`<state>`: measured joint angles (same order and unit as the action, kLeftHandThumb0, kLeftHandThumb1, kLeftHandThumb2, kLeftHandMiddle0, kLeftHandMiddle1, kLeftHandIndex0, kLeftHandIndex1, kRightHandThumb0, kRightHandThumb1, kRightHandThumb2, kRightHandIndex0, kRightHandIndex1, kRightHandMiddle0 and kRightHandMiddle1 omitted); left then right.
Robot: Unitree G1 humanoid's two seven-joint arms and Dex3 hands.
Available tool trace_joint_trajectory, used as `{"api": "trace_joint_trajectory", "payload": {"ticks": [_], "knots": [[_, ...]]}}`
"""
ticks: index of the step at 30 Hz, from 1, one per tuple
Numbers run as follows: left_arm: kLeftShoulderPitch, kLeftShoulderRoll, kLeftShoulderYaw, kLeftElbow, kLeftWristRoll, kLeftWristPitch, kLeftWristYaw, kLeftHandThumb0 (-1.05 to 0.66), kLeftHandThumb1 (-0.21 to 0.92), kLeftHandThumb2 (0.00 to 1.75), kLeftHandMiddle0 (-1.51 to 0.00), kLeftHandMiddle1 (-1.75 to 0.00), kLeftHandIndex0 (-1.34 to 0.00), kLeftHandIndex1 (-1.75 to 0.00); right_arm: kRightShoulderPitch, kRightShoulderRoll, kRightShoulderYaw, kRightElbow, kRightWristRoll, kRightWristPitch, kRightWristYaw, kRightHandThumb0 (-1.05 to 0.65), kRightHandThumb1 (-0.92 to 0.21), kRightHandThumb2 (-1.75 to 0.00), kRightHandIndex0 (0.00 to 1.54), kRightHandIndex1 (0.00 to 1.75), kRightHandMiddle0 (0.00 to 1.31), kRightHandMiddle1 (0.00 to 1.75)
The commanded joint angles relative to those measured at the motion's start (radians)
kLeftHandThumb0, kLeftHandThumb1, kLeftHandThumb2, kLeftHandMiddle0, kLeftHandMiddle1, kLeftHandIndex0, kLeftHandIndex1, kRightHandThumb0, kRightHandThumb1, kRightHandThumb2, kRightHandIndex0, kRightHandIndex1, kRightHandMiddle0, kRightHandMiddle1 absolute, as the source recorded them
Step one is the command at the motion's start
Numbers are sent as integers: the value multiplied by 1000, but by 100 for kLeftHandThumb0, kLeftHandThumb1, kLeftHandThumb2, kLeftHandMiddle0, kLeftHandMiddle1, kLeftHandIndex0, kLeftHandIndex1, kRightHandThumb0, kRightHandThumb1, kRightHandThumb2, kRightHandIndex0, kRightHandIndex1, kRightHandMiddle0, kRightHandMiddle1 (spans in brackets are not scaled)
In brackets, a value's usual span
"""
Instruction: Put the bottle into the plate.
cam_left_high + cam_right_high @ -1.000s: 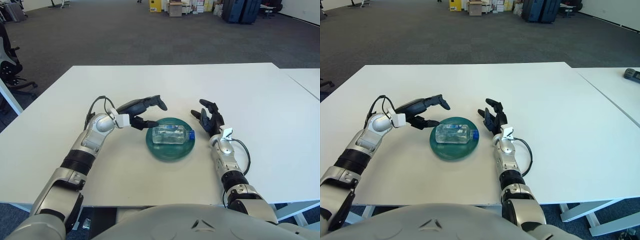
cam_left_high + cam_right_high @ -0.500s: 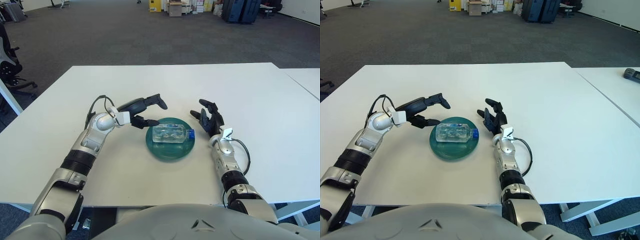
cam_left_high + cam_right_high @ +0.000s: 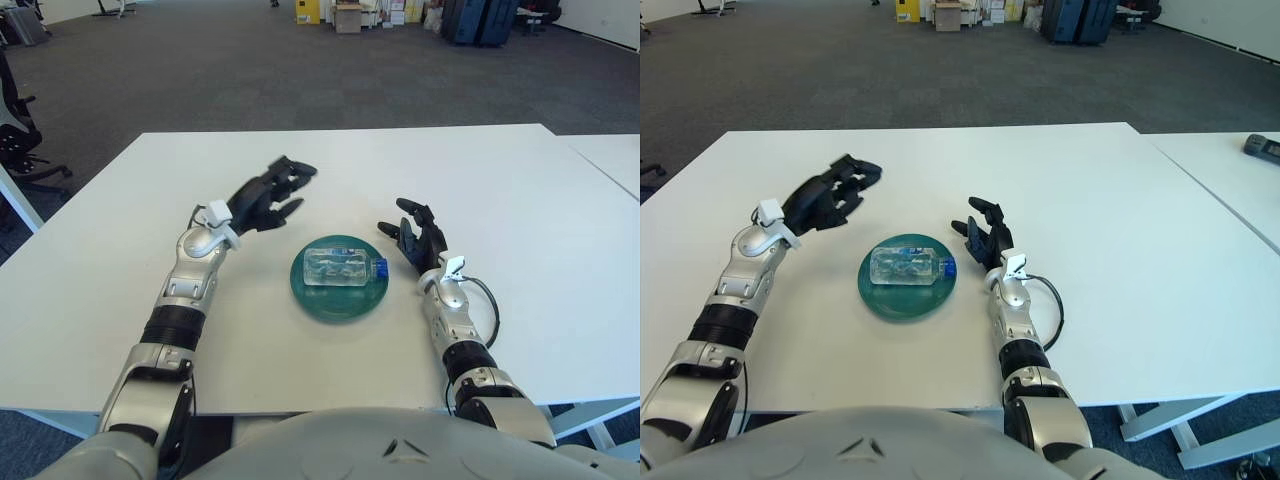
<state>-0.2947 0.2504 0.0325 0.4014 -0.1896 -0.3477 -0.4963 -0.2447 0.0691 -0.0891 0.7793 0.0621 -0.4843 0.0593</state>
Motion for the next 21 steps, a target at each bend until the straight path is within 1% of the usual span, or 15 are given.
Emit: {"api": "trace_joint_trajectory", "payload": {"ticks": [1,6,12,17,21], "knots": [[-14,-34,41,50,-8,-54,54,-76,92,67,-37,-8,0,-84,19,-4,-10,39,6,38,-12,-55,-92,-64,66,38,8,91],[-3,-68,71,68,-1,-79,115,-75,92,77,-35,-5,0,-74,15,-8,-12,46,3,33,-19,-57,-92,-67,64,37,10,92],[12,-95,100,108,-7,-71,160,-76,92,85,-31,-2,0,-67,12,-13,-15,47,4,35,-22,-61,-92,-71,58,35,10,92],[3,-102,123,183,-16,-84,158,-79,92,89,-29,0,0,-64,10,-16,-20,45,13,41,-16,-63,-92,-73,55,33,10,91],[4,-106,136,218,-19,-98,149,-80,92,92,-28,0,0,-63,10,-17,-26,42,23,47,-7,-65,-92,-76,53,30,10,91]]}}
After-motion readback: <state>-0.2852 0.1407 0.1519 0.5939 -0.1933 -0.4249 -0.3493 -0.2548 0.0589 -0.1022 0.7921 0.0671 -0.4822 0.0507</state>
